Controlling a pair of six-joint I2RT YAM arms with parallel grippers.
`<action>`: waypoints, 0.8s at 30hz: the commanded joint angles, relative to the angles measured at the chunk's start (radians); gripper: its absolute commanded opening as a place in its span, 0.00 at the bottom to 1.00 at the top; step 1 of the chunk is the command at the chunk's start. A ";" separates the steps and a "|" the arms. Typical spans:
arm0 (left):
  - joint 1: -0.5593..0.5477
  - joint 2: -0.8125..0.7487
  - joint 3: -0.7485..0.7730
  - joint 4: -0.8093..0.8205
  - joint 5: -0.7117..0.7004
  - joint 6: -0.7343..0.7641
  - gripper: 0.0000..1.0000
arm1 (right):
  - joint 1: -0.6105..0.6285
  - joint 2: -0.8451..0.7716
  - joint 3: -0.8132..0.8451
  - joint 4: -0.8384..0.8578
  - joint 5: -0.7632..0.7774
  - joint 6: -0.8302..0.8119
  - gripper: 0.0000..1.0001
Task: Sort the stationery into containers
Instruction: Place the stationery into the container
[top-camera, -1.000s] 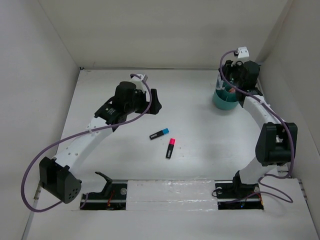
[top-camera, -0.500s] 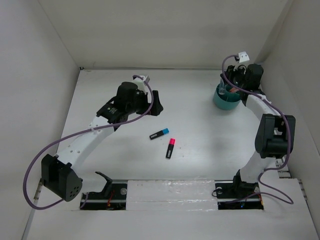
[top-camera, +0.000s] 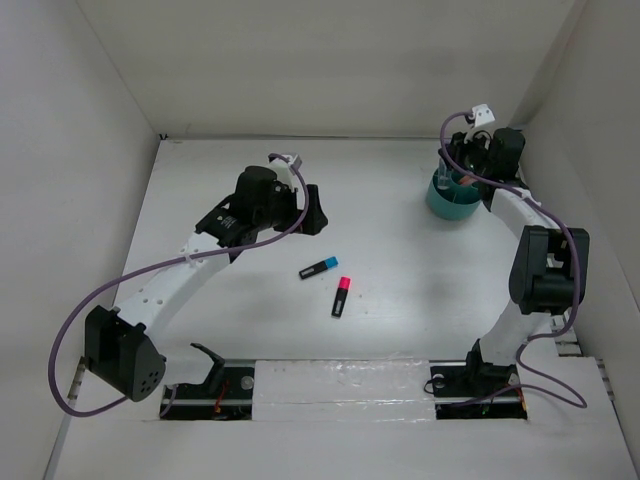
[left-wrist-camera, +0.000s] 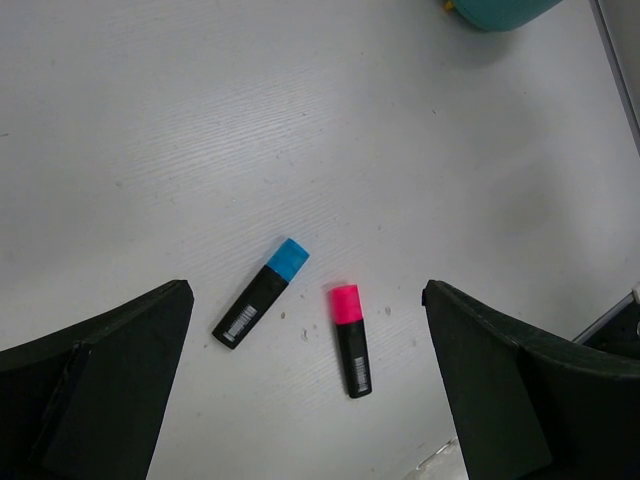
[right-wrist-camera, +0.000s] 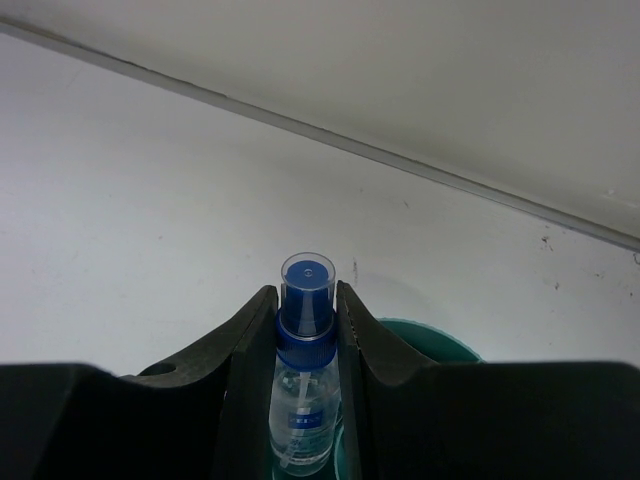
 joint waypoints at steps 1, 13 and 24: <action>0.004 -0.009 -0.010 0.039 0.023 0.003 1.00 | 0.002 -0.003 0.019 0.047 -0.048 -0.023 0.04; 0.004 -0.018 -0.019 0.039 0.024 0.003 1.00 | -0.008 -0.021 -0.032 0.066 -0.049 -0.023 0.18; 0.004 -0.018 -0.019 0.048 0.024 0.003 1.00 | -0.008 -0.049 -0.063 0.075 -0.038 -0.023 0.46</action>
